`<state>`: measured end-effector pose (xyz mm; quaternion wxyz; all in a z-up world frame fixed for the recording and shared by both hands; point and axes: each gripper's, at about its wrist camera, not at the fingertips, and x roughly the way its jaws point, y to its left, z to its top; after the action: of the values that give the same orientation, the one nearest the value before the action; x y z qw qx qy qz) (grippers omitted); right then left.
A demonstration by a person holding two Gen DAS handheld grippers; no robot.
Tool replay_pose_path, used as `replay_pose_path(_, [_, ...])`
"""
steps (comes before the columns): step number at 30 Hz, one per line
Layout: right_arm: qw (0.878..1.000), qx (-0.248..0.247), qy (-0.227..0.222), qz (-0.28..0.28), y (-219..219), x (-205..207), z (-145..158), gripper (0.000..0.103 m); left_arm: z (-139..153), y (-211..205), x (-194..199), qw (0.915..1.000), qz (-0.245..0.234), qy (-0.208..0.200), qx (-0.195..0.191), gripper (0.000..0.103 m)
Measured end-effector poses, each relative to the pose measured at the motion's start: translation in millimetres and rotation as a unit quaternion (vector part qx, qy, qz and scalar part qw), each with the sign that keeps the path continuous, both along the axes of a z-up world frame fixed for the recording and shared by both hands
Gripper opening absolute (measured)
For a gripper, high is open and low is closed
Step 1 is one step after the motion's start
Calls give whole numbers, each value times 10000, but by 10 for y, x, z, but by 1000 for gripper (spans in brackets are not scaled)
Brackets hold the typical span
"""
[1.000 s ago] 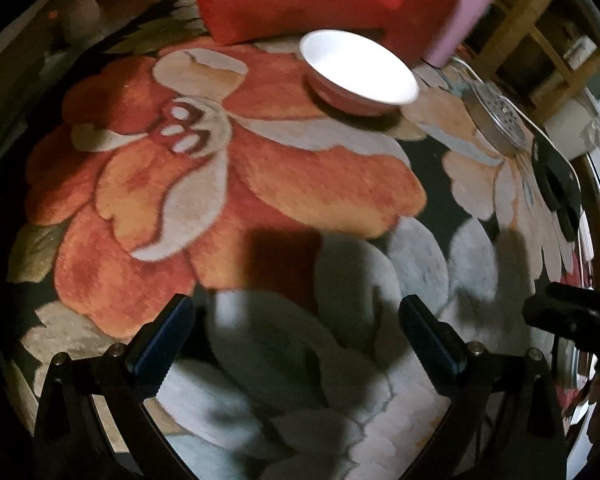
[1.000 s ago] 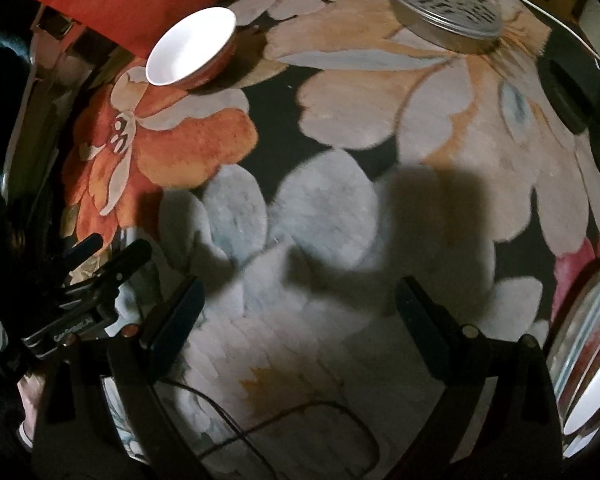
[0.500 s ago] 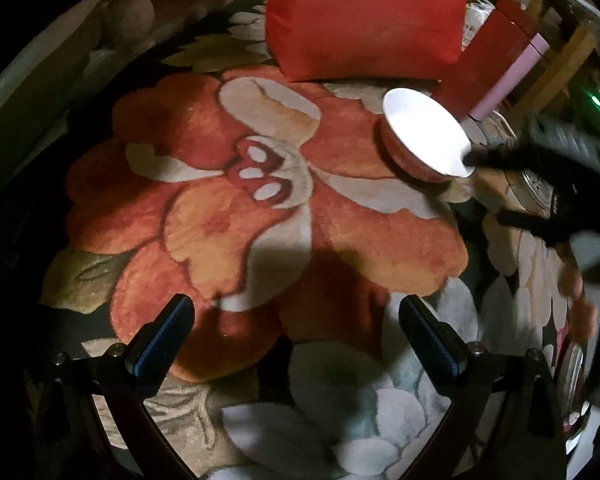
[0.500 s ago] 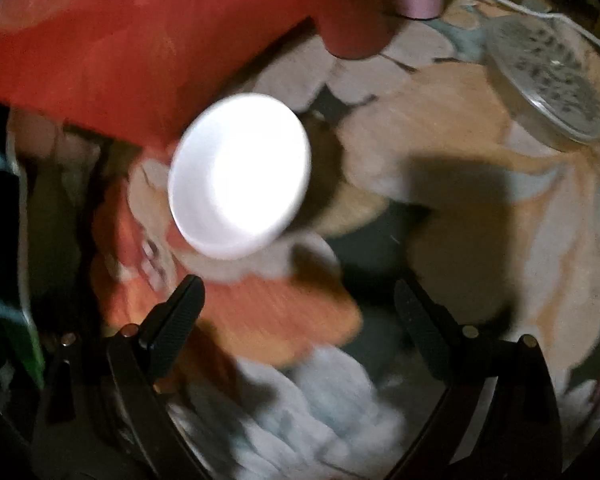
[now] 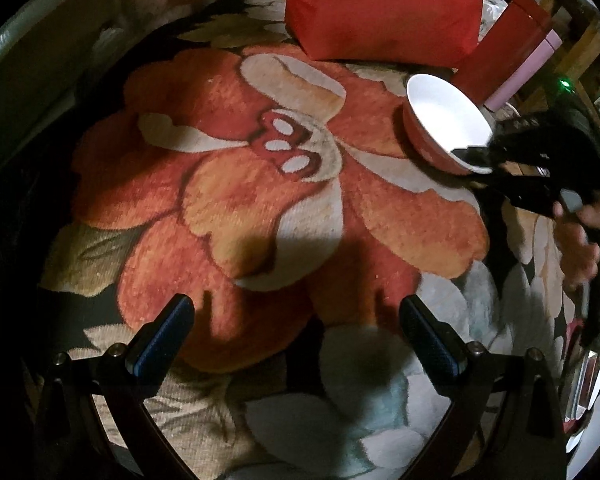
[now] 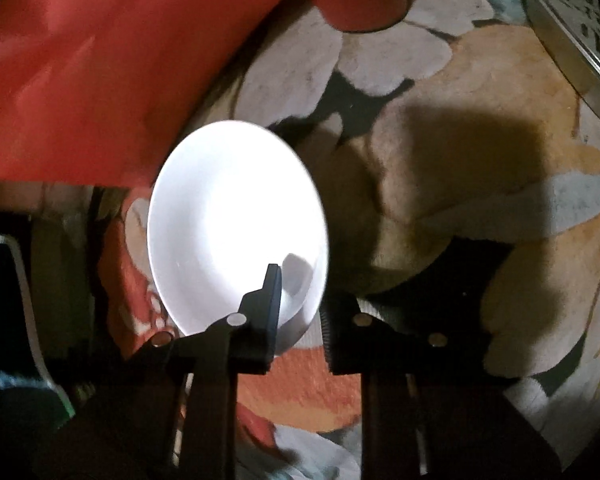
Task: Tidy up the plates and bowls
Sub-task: 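Grasp the second white bowl rim with the right gripper while the left gripper grasps it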
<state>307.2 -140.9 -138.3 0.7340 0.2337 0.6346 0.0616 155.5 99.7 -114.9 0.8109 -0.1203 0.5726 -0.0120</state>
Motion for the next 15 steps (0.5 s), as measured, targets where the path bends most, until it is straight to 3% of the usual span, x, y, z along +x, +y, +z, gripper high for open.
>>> replay_pose_path(4, [9968, 404, 150, 672, 50, -134, -36, 17, -24, -25, 1, 10000, -38, 39, -19, 102])
replay_pose_path(8, [9746, 794, 375, 2062, 274, -350, -69, 17, -74, -80, 42, 9998, -93, 168, -32, 102])
replay_pose_path(11, [9601, 316, 237, 2768, 385, -469, 4, 19, -148, -106, 44, 9995, -100, 237, -191, 102])
replay_pose_path(15, [9521, -99, 158, 3053, 433, -575, 23, 20, -128, -128, 47, 9996, -27, 153, -225, 100])
